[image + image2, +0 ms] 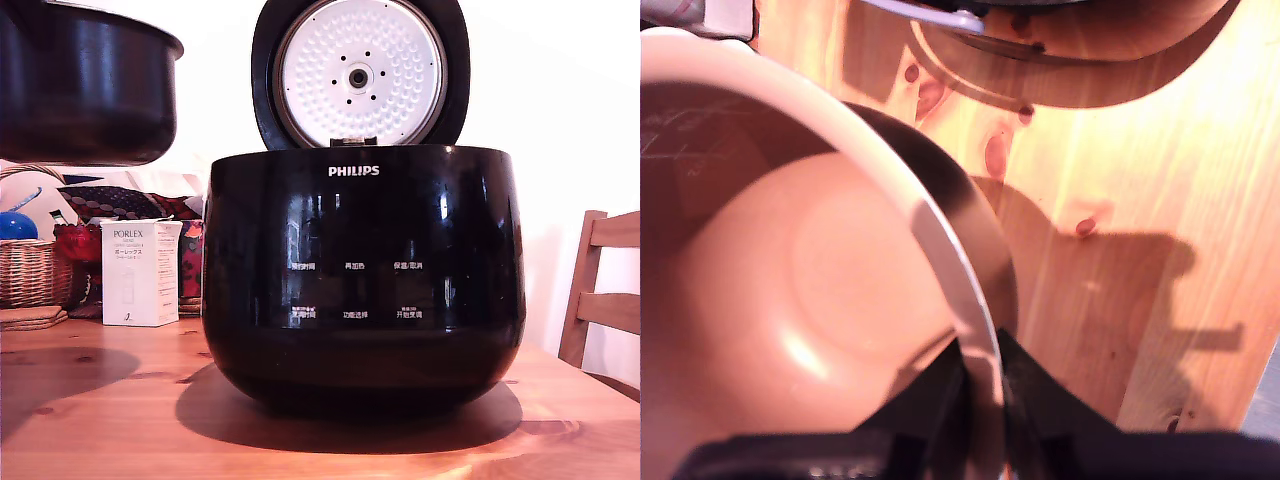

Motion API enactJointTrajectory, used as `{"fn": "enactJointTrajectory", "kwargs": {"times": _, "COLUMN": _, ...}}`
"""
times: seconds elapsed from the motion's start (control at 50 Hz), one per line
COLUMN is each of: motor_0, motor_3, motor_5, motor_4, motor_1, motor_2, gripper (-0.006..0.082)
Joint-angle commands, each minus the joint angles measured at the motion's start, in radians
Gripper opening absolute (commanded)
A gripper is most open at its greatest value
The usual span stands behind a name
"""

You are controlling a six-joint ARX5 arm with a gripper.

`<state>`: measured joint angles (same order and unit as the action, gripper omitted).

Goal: Place the pot you are holding inside the rice cooker

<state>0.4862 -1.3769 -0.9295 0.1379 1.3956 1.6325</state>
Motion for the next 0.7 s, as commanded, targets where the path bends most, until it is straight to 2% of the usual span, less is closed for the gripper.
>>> {"fn": "enactJointTrajectory", "kwargs": {"times": 0.0, "motor_0": 0.014, "motor_3": 0.027, "motor_5": 0.070, "motor_4": -0.008, "motor_1": -0.023, "motor_2": 0.031, "gripper": -0.0021}}
{"fn": "enactJointTrajectory", "kwargs": {"times": 0.44, "motor_0": 0.100, "motor_3": 0.043, "motor_5": 0.097, "motor_4": -0.179, "motor_1": -0.023, "motor_2": 0.032, "gripper": -0.0021}}
{"fn": "enactJointTrajectory", "kwargs": {"times": 0.68, "motor_0": 0.161, "motor_3": 0.106, "motor_5": 0.103, "motor_4": -0.332, "motor_1": -0.023, "motor_2": 0.032, "gripper": -0.0021}}
